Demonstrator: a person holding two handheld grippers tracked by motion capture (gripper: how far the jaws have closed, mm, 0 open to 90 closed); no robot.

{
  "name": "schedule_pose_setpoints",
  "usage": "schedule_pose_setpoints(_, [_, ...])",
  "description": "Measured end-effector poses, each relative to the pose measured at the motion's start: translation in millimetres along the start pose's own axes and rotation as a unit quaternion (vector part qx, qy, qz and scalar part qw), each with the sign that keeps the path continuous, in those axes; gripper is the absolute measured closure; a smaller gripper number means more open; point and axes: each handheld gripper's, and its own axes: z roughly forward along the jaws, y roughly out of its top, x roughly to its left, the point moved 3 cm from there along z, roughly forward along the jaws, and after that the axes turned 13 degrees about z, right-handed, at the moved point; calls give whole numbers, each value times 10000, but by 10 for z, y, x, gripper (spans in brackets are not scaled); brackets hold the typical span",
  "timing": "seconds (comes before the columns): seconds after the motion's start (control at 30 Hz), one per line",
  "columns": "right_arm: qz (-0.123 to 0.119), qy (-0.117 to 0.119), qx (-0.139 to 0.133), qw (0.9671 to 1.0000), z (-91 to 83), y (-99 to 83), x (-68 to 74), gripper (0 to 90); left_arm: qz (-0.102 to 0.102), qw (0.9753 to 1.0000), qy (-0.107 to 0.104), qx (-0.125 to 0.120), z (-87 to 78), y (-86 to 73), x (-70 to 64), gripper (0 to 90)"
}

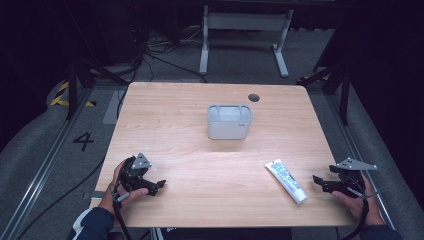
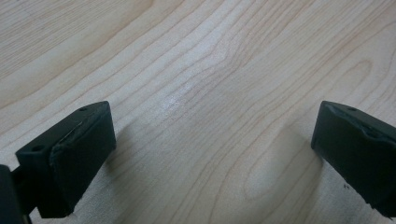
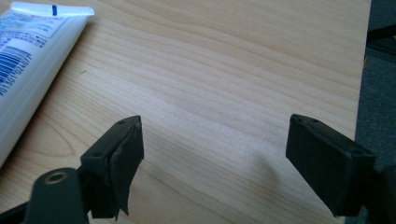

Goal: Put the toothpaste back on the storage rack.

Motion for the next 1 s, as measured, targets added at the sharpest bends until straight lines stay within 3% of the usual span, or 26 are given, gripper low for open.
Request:
schedule_pose_setpoints(0.27, [-54, 95, -33, 9999, -102, 132, 73, 225, -14, 10000, 25, 10, -6, -5, 3, 2])
schedule_pose_setpoints(0.4, [-255, 89, -32, 9996, -110, 182, 157, 239, -15, 10000, 24, 9, -6, -5, 2, 2])
schedule_pose_setpoints(0.53, [-327, 200, -125, 9992, -148, 261, 282, 243, -14, 10000, 23, 9, -6, -5, 2, 2])
schedule_pose_setpoints(1.0, [-753, 494, 192, 9958, -22, 449, 699, 242, -14, 10000, 24, 10, -6, -5, 3, 2])
